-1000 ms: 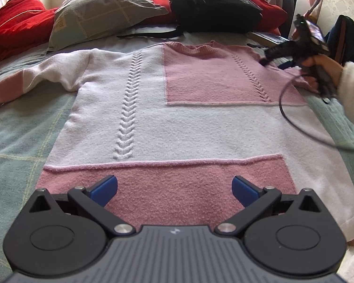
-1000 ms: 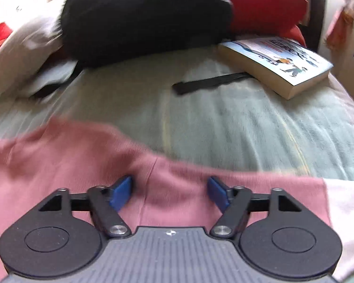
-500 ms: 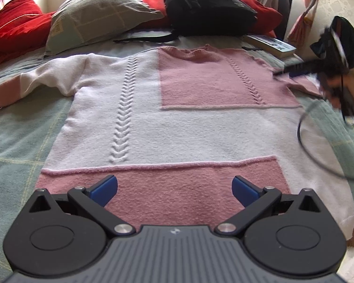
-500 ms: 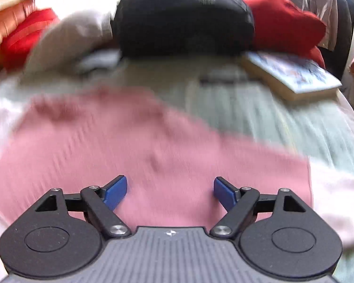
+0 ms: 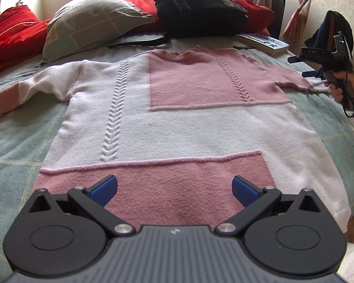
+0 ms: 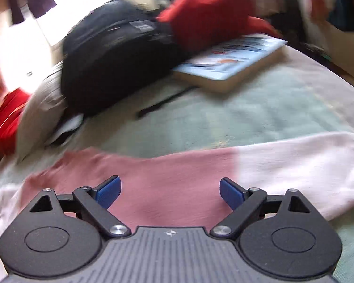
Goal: Fold clothes
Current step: 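Move the open right gripper to the white sleeve cuff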
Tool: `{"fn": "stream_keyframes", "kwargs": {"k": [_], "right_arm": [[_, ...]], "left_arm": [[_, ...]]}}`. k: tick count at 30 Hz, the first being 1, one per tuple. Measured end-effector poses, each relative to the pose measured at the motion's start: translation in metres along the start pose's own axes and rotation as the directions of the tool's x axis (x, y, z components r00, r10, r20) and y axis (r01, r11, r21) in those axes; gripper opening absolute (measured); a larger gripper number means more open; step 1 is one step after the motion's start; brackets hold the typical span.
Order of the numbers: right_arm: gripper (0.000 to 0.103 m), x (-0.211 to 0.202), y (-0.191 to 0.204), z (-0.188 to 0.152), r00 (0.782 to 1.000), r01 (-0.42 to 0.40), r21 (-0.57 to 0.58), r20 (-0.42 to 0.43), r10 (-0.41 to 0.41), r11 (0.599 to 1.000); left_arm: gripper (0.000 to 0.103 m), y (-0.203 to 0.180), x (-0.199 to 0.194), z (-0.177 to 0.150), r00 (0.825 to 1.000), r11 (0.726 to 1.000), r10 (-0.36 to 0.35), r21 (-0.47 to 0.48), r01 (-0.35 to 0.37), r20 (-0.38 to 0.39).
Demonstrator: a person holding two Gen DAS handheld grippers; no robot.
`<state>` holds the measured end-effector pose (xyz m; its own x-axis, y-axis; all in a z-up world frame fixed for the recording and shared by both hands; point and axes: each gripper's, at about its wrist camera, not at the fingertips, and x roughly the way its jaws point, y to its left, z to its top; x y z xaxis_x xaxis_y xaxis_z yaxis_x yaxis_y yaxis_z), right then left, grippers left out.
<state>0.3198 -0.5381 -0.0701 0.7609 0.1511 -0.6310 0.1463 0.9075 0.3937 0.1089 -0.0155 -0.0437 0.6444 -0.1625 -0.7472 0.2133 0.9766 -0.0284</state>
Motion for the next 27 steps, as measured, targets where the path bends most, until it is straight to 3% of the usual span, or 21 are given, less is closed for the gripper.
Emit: {"fn": "stream_keyframes", "kwargs": {"k": [3, 6, 10, 14, 16, 20, 22, 27], "right_arm": [[0.092, -0.001, -0.044, 0.005, 0.999, 0.047, 0.078, -0.002, -0.047, 0.996], [0.091, -0.016, -0.084, 0.008, 0.997, 0.038, 0.184, 0.055, -0.049, 0.982], [0.091, -0.034, -0.115, 0.018, 0.983, 0.129, 0.263, 0.095, -0.159, 0.956], [0.093, -0.050, -0.120, 0.022, 0.975, 0.110, 0.257, 0.159, -0.154, 0.960], [0.093, -0.050, -0.130, 0.020, 0.982, 0.089, 0.282, 0.138, -0.132, 0.955], [0.090, -0.058, -0.151, 0.012, 0.955, 0.221, 0.349, 0.111, -0.274, 0.911], [0.090, -0.069, -0.152, 0.008, 0.951, 0.207, 0.383, 0.136, -0.276, 0.900], [0.090, -0.081, -0.150, -0.003, 0.969, 0.156, 0.445, 0.105, -0.224, 0.882]], "left_arm": [[0.102, -0.005, -0.001, 0.000, 1.000, 1.000, 0.012, 0.008, -0.011, -0.009], [0.102, -0.010, -0.001, 0.003, 1.000, 1.000, 0.021, 0.019, -0.021, -0.014], [0.102, -0.023, -0.001, 0.008, 1.000, 0.999, 0.017, 0.045, -0.017, -0.009], [0.102, -0.036, -0.001, 0.013, 1.000, 0.998, 0.013, 0.068, -0.012, -0.010], [0.102, -0.040, 0.000, 0.013, 1.000, 0.997, 0.011, 0.078, -0.010, -0.013], [0.102, -0.048, 0.000, 0.014, 1.000, 0.995, 0.012, 0.098, -0.010, -0.020], [0.102, -0.051, 0.000, 0.014, 1.000, 0.994, 0.013, 0.106, -0.010, -0.023], [0.102, -0.058, 0.004, 0.014, 0.999, 0.993, 0.006, 0.122, -0.001, -0.036]]}}
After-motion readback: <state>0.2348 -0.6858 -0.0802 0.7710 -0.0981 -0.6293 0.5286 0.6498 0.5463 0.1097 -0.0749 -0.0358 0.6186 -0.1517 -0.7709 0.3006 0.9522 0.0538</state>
